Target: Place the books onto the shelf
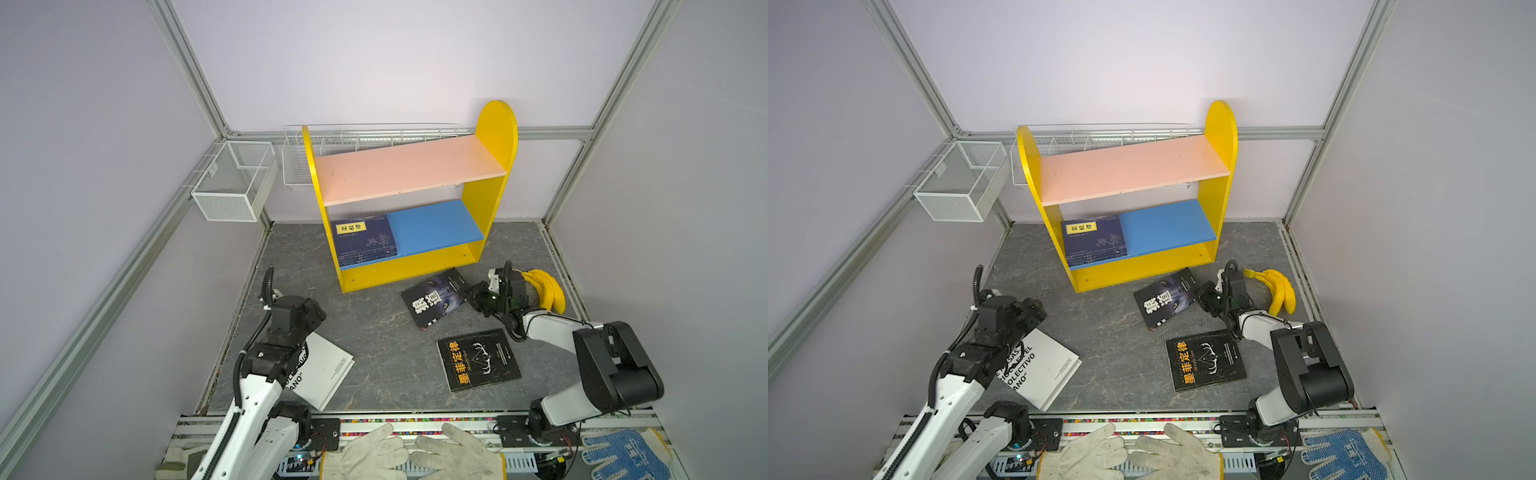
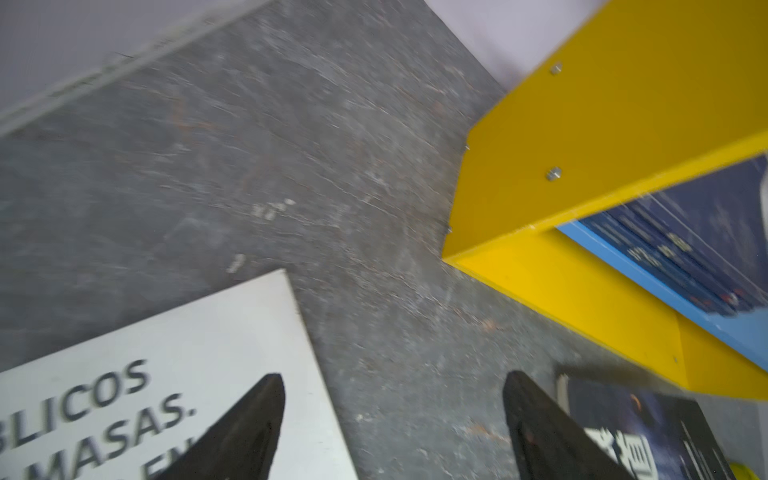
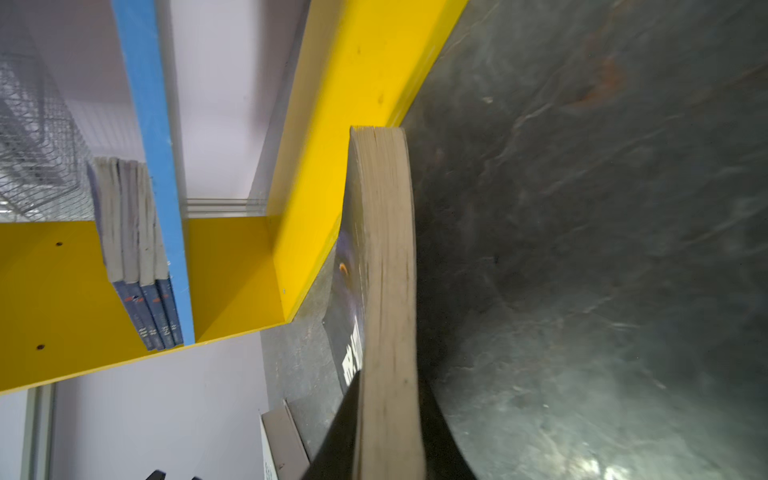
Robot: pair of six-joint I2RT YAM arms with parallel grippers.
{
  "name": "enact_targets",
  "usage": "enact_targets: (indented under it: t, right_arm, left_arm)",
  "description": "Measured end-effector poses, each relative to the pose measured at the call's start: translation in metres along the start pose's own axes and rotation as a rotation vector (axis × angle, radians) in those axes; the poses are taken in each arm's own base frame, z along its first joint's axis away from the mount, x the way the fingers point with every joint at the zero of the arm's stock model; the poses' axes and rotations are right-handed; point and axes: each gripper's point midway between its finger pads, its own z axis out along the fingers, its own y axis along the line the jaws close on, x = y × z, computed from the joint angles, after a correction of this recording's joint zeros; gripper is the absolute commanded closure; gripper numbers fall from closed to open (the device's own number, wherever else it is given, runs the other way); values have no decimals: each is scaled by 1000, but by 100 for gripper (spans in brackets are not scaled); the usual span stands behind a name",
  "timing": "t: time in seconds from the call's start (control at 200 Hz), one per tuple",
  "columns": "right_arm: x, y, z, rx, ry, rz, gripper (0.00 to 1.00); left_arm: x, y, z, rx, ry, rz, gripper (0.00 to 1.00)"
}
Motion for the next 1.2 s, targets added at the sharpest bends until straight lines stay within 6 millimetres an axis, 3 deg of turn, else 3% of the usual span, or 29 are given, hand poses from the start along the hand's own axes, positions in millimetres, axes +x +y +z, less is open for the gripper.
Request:
enact_targets:
  t: [0.11, 0.22, 0.37, 0.52, 0.68, 0.78, 0.855, 1.045, 1.2]
  right_arm:
    - [3, -15, -1, 62, 12, 0, 74]
    - [7, -25, -3, 105, 25, -7, 67]
    - [6, -29, -10, 161, 20, -37, 63]
    - [-7, -14, -18, 180, -3, -113, 44]
    - [-18, -2, -25, 202, -22, -169, 31]
    - [-20, 3, -31, 224, -33, -213, 28]
    - [-18, 20, -35, 221, -41, -281, 25]
    - [15, 91, -36, 120, -37, -502, 19]
    - [48, 114, -19, 44, 51, -605, 16]
  left_arm:
    - [-11, 37, -13, -135, -83, -58, 9]
    - [-10, 69, -19, -253, -124, -122, 8]
    - [22, 106, -11, -374, -72, -194, 8]
    - [52, 126, -8, -425, -5, -244, 8]
    - [79, 132, 0, -419, 86, -285, 10]
    - [98, 131, 9, -378, 142, -309, 13]
    - [104, 122, 18, -313, 158, -330, 15]
    - [113, 87, 40, -150, 254, -298, 16]
    - [115, 61, 57, -58, 313, -240, 16]
